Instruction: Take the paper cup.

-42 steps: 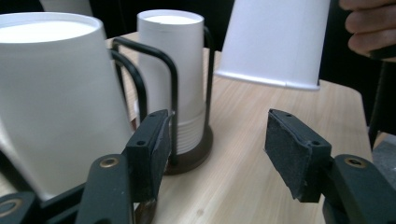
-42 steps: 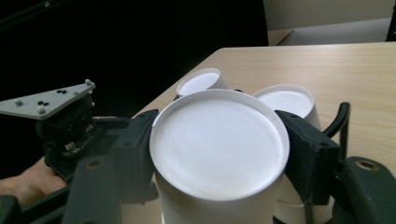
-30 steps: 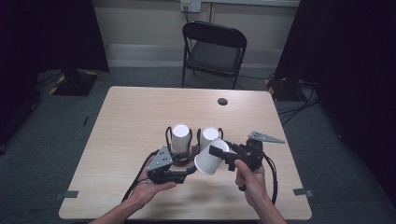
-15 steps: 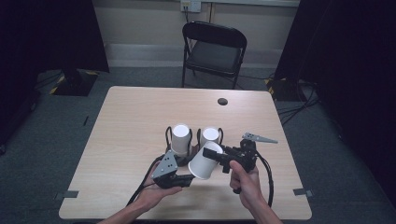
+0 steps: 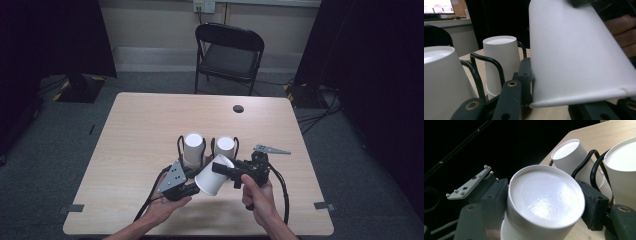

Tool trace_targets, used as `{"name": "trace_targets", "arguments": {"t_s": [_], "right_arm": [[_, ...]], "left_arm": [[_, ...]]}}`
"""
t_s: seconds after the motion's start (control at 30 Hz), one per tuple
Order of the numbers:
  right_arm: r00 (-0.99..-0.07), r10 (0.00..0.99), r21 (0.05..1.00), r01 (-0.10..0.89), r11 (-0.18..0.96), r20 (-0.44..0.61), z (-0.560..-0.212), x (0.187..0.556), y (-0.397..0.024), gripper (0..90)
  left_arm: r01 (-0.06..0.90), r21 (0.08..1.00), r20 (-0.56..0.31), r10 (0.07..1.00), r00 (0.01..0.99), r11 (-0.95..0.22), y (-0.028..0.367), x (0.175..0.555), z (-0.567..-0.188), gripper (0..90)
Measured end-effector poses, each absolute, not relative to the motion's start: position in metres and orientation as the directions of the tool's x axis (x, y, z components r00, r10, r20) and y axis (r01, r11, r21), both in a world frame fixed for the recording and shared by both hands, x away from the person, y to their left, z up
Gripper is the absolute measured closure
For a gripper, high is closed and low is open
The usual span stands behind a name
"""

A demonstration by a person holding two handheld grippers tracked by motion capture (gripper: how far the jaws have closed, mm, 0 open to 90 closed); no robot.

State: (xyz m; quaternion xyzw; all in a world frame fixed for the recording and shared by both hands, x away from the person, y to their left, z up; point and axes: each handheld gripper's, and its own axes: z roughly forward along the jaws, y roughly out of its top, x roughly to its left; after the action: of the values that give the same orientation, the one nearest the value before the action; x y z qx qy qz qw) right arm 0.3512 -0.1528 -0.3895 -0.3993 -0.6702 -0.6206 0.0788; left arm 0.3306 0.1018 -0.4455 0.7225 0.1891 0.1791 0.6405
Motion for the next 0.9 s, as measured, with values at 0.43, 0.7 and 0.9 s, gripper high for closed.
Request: {"name": "trace_targets", "arguments": {"t_s": [0.43, 0.7, 0.9], "right_arm": [[-0.692, 0.542, 0.822, 0.57, 0.005, 0.477, -0.394, 0.349, -0.149, 25.2], [-0.712, 0.548, 0.842, 0.539, 0.028, 0.438, -0.393, 0.348, -0.149, 25.6], [-0.718, 0.559, 0.855, 0.518, 0.03, 0.415, -0.392, 0.348, -0.155, 25.8]], "left_arm": [[0.184, 0.978, -0.121, 0.447, 0.886, -0.1, 0.109, 0.333, -0.44, 87.3], [0.262, 0.952, -0.174, 0.427, 0.888, -0.157, 0.11, 0.333, -0.435, 88.8], [0.312, 0.936, -0.211, 0.451, 0.867, -0.163, 0.121, 0.336, -0.431, 88.9]]}}
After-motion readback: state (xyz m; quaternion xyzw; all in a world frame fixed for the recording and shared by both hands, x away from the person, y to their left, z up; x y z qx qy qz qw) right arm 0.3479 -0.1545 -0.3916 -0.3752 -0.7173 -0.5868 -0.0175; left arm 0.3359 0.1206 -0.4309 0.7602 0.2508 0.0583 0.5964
